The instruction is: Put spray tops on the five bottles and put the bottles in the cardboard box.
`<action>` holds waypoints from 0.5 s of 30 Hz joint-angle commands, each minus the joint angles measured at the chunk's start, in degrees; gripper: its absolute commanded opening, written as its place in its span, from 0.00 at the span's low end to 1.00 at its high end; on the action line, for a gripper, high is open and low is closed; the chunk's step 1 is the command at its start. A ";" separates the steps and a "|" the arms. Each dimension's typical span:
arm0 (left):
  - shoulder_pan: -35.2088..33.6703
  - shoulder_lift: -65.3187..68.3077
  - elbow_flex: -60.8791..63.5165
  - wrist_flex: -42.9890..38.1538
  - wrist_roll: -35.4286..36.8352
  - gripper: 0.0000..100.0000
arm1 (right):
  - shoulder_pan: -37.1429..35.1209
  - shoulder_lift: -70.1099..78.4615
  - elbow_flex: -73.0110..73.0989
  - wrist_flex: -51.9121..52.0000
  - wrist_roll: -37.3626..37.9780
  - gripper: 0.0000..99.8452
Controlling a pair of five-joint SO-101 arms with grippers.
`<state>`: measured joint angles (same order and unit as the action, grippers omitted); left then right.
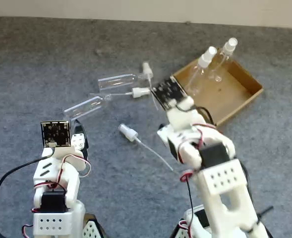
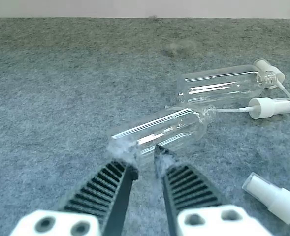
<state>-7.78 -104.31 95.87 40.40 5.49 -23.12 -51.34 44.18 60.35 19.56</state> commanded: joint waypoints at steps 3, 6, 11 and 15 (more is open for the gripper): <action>-0.31 -0.75 1.10 -1.14 -0.62 0.01 | 0.84 -11.03 7.25 -4.79 -4.13 0.16; -0.22 -0.75 1.10 -1.14 -0.62 0.01 | 0.84 -15.43 14.73 -11.56 -6.68 0.16; 2.95 -0.75 1.10 -0.88 -0.62 0.01 | 0.84 -21.85 25.80 -20.09 -12.75 0.16; 6.73 -0.75 1.10 -0.79 -0.62 0.01 | 0.92 -25.80 31.16 -24.48 -14.33 0.16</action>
<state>-4.53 -104.31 95.87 40.40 5.49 -23.12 -73.85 74.07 39.78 6.55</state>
